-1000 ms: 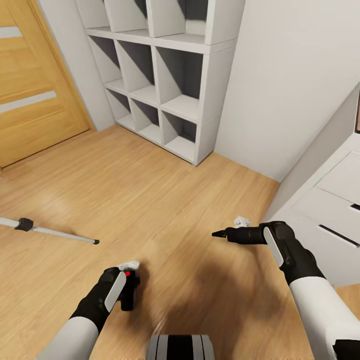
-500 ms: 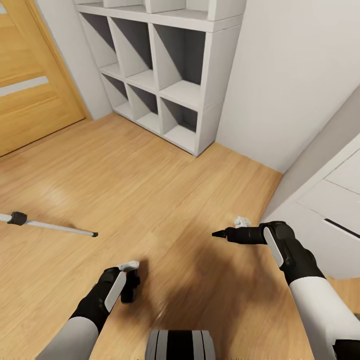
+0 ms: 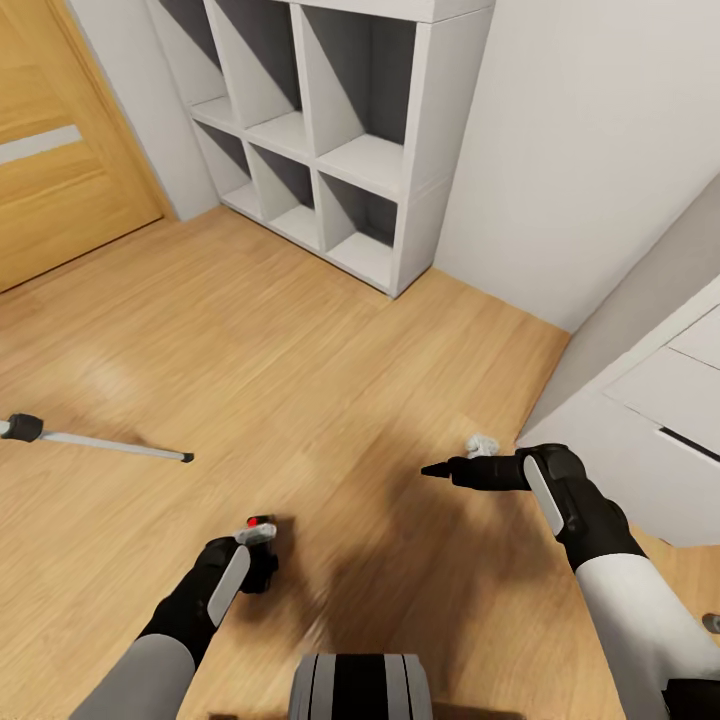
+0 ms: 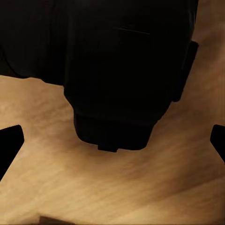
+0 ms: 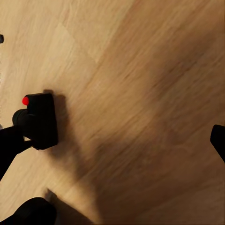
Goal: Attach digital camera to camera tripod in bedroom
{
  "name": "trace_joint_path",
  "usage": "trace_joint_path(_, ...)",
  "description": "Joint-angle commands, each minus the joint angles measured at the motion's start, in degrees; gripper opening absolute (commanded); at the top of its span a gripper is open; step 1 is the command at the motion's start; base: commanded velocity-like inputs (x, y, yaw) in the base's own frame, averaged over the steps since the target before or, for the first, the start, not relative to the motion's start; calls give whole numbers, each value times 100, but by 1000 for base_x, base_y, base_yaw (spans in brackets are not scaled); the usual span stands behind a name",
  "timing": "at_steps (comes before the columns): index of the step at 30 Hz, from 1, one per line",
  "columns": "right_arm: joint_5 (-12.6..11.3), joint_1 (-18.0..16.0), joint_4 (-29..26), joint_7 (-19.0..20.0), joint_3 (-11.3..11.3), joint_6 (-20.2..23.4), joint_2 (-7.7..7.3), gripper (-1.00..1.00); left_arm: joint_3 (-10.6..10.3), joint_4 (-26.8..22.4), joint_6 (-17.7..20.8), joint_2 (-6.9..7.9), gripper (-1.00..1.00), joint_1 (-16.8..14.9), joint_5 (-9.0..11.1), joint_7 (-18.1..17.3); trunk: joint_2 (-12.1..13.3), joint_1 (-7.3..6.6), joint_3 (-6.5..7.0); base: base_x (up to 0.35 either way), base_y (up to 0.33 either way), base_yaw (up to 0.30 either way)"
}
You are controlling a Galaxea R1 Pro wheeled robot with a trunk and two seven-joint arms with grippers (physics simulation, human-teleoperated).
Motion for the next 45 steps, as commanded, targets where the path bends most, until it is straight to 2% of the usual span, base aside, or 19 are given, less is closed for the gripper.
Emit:
trace_joint_path(1,-44,-2,-2,-18,-1,40,-2,100,7,25,-17,-3,100,-1,59,13,-2,-1,-4,0,0,0)
trace_joint_path(6,-44,-2,-2,-22,-1,43,1,100,1,55,-179,-34,100,-1,99,-81,-2,-1,-4,0,0,0)
trace_joint_path(15,-44,-2,-2,-27,-1,45,0,100,-3,-226,107,-58,100,-1,125,204,-2,-1,-4,0,0,0)
trace_joint_path(19,-44,-2,-2,-27,-1,45,0,100,-4,-238,234,-64,100,-1,126,214,-2,-1,-4,0,0,0)
trace_joint_path(37,-42,-2,-2,-27,-1,41,0,100,-4,-246,245,-67,100,-1,127,234,-2,-1,-4,-2,0,0)
trace_joint_path(45,-36,-2,-2,-27,-1,38,0,100,-4,-246,243,-67,100,-1,127,241,-2,-1,-4,-164,0,0)
